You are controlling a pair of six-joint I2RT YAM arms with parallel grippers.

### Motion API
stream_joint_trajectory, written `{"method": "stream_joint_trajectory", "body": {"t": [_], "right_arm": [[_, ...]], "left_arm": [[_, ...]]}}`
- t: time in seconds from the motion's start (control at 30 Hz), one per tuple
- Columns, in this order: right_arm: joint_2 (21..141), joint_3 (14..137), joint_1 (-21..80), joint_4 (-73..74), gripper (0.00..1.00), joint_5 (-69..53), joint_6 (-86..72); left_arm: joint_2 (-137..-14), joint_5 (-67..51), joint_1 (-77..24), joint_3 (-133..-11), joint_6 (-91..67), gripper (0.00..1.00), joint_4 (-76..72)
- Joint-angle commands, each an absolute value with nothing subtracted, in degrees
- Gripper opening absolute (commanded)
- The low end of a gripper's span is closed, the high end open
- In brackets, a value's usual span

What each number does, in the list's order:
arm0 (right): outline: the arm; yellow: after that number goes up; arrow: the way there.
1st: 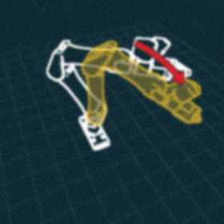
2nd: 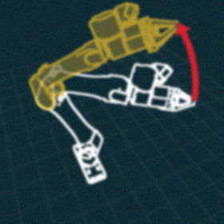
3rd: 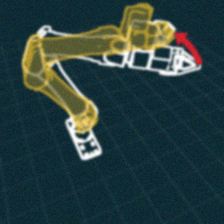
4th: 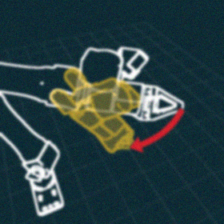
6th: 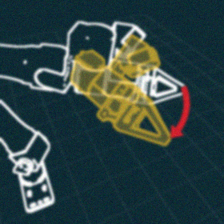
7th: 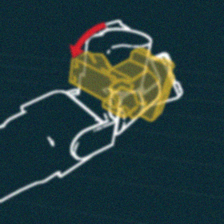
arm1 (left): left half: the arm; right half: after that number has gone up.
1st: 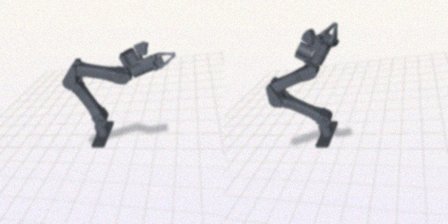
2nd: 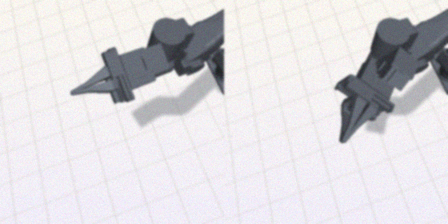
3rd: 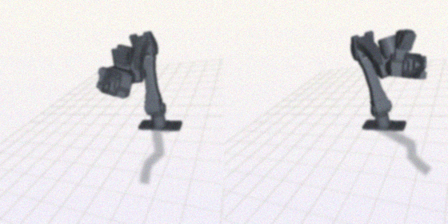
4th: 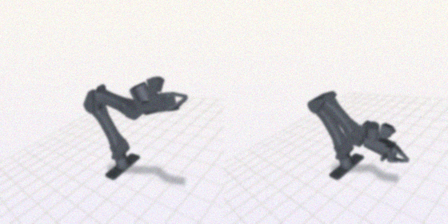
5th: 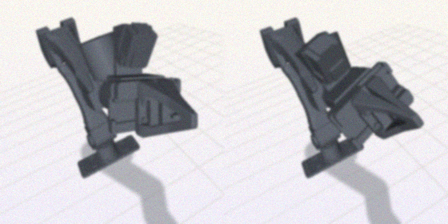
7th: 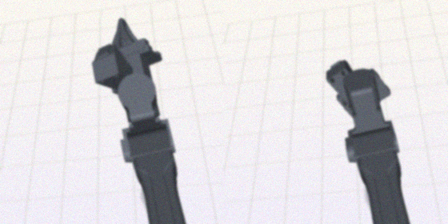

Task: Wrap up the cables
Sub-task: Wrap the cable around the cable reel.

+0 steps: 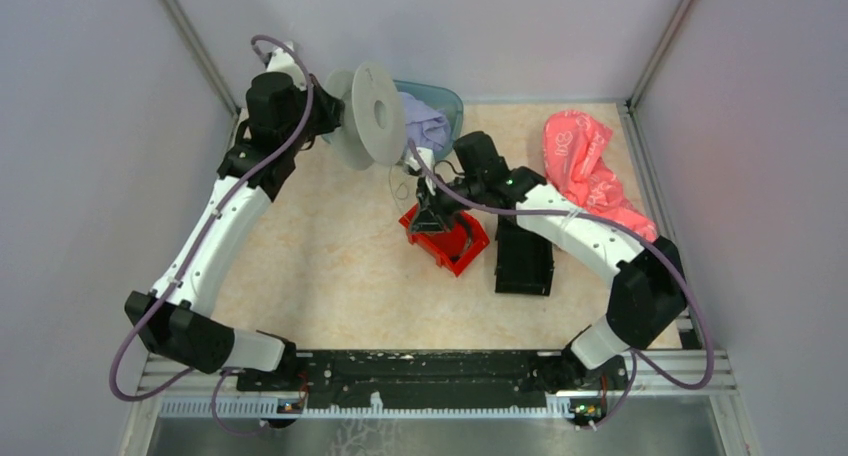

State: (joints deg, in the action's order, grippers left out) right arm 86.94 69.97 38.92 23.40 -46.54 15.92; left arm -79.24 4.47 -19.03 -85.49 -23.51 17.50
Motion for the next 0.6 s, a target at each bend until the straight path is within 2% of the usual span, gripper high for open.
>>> {"method": "stream_joint_trajectory", "body": {"t": [0.0, 0.3, 0.57], "right_arm": [[85.4, 80.4, 39.7, 27.2, 0.0, -45.6, 15.1], [84.8, 93.6, 39.7, 32.1, 0.0, -37.1, 10.7], [85.1, 99.2, 37.2, 33.0, 0.0, -30.3, 7.5]], "left_arm": [[-79.0, 12.0, -21.4, -84.5, -19.4, 0.0, 12.0], [-79.3, 23.1, -29.4, -81.4, -4.2, 0.0, 5.4], [-78.0, 24.5, -33.0, -78.0, 2.6, 0.0, 1.3]]}}
